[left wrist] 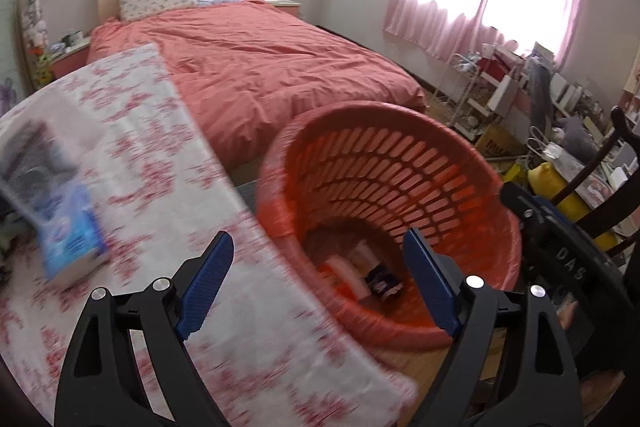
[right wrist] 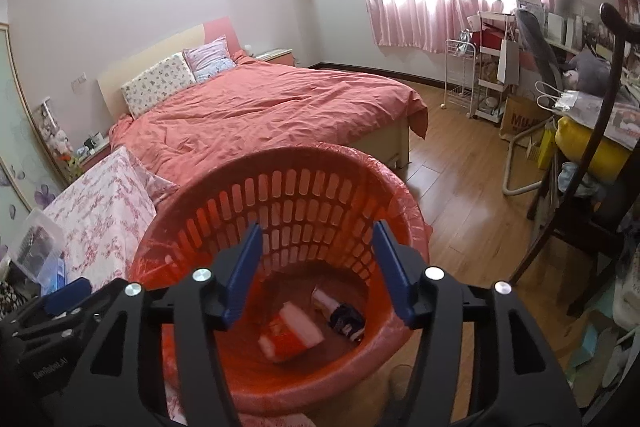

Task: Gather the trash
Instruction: 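Carry cup and snack bag to the orange basket and open both grippers, then move both tools back over the table toward the tissues and floral cloth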

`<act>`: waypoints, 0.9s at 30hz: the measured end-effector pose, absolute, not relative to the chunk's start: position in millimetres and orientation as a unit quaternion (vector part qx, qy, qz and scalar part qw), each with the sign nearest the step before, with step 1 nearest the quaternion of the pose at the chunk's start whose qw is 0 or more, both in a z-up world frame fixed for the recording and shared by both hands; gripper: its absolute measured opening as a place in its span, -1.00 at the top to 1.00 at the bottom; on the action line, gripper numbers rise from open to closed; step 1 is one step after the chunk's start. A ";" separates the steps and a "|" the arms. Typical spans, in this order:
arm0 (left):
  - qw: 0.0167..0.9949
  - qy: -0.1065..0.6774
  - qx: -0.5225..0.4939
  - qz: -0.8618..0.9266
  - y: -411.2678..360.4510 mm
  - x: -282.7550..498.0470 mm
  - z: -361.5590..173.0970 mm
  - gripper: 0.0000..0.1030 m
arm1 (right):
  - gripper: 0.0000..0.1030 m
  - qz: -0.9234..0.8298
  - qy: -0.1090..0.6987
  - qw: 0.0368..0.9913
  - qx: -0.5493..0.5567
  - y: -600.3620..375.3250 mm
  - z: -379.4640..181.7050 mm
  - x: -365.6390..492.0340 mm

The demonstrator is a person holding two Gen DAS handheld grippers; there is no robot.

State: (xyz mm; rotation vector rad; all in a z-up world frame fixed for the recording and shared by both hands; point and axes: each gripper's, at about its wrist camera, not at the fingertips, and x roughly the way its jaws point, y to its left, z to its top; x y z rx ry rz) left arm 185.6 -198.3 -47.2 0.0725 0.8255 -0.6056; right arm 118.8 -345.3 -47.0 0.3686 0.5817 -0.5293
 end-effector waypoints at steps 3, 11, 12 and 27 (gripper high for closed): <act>0.879 0.394 0.034 -0.267 -174.0 182.7 -42.8 -0.66 | -0.13 -0.247 0.285 0.910 0.172 -333.4 -43.2 120.2; 0.903 0.378 0.013 -0.203 -101.1 176.5 -27.4 -0.66 | -0.13 -0.195 0.300 0.922 0.149 -276.3 -34.3 128.0; 0.905 0.377 0.010 -0.194 -93.3 176.6 -26.2 -0.66 | -0.13 -0.189 0.302 0.923 0.146 -269.6 -33.2 129.6; 0.930 0.364 -0.041 -0.020 59.9 177.6 -24.0 -0.76 | -0.13 -0.025 0.324 0.942 0.088 -112.2 -18.5 164.8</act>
